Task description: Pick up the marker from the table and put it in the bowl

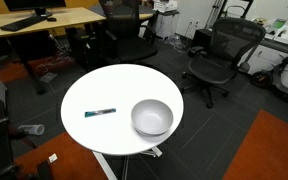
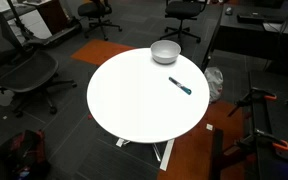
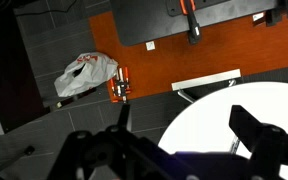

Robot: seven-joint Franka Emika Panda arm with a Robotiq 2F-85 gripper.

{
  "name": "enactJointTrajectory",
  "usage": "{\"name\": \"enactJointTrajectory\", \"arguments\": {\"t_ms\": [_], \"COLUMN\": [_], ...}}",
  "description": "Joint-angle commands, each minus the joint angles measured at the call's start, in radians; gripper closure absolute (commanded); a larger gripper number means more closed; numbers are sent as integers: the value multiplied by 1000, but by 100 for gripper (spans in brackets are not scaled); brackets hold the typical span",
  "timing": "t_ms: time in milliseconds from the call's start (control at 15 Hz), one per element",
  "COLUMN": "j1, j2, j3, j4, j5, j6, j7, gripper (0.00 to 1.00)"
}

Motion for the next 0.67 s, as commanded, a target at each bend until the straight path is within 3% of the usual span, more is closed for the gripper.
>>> {"name": "enactJointTrajectory", "arguments": {"t_ms": [0,333,600], "j1": [9,16,47], "j2": [0,17,65], "j3": [-7,3,18], "j4": [2,-10,-68], "j5": [-4,7,45], "j6": [-3,22,172], "j7": [3,31,81], "gripper": [0,0,0]}}
